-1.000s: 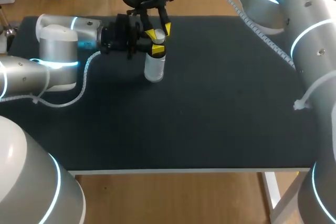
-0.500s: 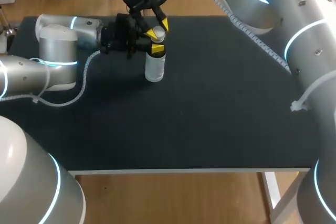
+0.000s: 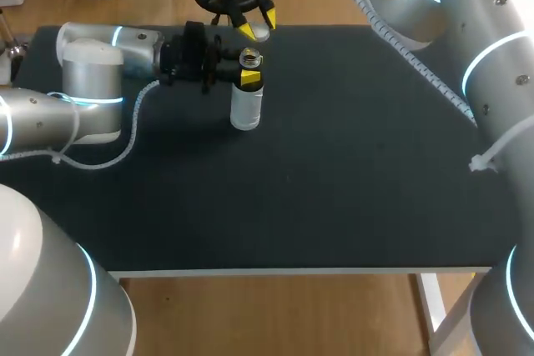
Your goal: Unscrew the bottle cap
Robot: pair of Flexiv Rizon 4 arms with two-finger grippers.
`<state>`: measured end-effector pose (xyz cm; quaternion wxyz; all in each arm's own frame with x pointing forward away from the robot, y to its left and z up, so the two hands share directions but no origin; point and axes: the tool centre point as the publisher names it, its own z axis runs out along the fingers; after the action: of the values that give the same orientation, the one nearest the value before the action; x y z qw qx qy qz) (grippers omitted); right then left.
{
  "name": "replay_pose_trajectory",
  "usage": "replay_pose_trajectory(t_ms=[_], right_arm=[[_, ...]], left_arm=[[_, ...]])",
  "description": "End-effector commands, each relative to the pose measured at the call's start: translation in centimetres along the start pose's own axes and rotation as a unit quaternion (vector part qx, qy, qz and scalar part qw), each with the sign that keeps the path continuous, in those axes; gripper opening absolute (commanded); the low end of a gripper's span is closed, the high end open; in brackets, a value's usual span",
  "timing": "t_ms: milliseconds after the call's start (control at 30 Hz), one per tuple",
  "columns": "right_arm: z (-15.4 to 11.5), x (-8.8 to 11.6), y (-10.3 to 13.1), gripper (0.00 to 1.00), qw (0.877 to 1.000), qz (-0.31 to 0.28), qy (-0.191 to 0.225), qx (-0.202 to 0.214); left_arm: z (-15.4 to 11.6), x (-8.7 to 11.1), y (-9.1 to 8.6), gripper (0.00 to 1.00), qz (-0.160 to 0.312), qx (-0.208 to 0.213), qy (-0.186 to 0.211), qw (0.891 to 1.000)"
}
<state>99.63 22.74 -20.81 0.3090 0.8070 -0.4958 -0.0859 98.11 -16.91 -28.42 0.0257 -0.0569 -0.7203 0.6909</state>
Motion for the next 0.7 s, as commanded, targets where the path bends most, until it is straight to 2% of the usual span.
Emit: replay_pose_trajectory(t_ms=[33,300,600,700], right_arm=[[-0.9,1.4,-0.3,0.00,0.998,0.014,-0.062,-0.009],[-1.5,3.4,-0.9,0.00,0.985,0.074,-0.152,-0.020],[-1.4,5.3,-1.1,0.00,0.969,0.118,-0.213,-0.029],[-1.4,6.0,-1.3,0.00,0.960,0.138,-0.241,-0.033]], left_arm=[[0.0,-0.2,0.2,0.00,0.000,0.001,0.003,1.000],[0.0,-0.2,0.2,0.00,0.000,0.001,0.003,1.000],[0.0,-0.2,0.2,0.00,0.000,0.001,0.003,1.000],[0.0,-0.2,0.2,0.00,0.000,0.001,0.003,1.000]])
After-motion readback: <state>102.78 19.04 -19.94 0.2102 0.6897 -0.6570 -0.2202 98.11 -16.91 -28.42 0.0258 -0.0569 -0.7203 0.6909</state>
